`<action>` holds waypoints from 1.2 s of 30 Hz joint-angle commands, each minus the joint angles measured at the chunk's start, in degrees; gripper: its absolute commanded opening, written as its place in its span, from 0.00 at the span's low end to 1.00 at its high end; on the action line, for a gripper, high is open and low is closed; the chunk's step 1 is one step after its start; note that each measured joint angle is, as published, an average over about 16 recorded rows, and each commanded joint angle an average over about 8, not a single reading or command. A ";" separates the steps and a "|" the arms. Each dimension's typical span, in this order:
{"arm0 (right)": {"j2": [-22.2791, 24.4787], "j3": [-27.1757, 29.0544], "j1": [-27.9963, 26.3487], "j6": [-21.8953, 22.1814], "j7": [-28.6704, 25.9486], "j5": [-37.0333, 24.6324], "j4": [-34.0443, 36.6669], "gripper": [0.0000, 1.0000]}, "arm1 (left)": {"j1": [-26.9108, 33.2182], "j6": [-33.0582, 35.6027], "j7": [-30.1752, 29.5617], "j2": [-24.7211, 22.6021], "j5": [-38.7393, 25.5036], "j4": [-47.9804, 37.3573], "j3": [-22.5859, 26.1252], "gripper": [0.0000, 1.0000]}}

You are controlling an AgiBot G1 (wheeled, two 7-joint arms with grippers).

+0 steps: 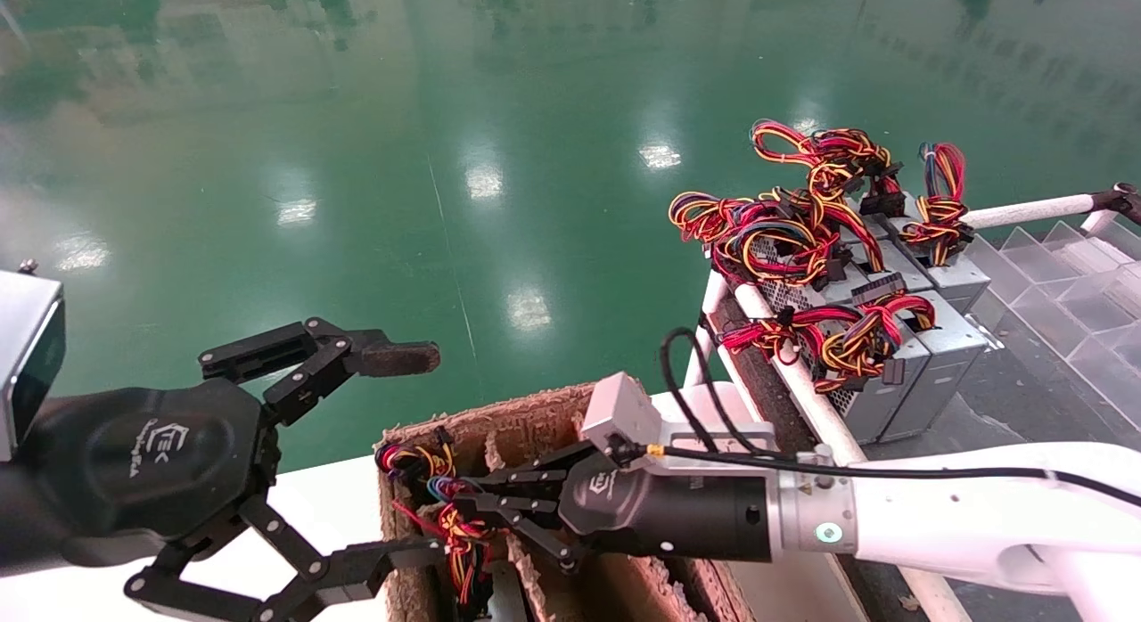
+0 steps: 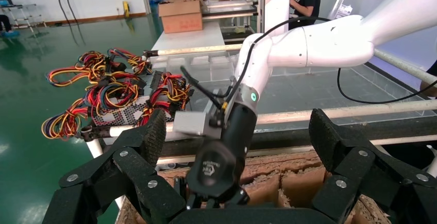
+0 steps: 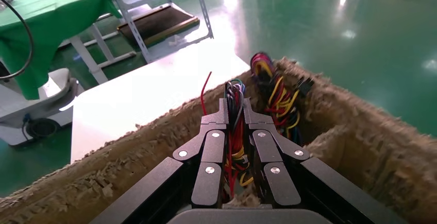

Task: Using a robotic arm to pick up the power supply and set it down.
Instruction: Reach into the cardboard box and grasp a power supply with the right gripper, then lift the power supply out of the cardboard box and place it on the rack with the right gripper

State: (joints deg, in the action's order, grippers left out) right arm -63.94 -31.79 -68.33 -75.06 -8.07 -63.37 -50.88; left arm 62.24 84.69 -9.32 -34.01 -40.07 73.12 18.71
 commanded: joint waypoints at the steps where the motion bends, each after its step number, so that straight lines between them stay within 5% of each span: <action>1: 0.58 0.68 0.05 -0.61 0.30 1.08 -0.36 0.00 | 0.00 0.00 0.00 0.00 0.00 0.00 0.00 1.00; 23: 9.15 9.62 0.98 -4.25 -2.33 14.67 -9.06 0.00 | 0.01 -0.02 0.02 0.02 0.03 0.00 0.04 1.00; 36: 13.49 15.27 0.42 -5.80 -2.91 22.37 -8.31 0.00 | 0.01 -0.02 0.03 0.02 0.04 0.00 0.06 1.00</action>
State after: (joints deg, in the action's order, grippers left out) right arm -50.67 -16.92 -68.42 -80.41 -10.70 -41.98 -59.05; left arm 62.25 84.67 -9.29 -33.98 -40.03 73.12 18.77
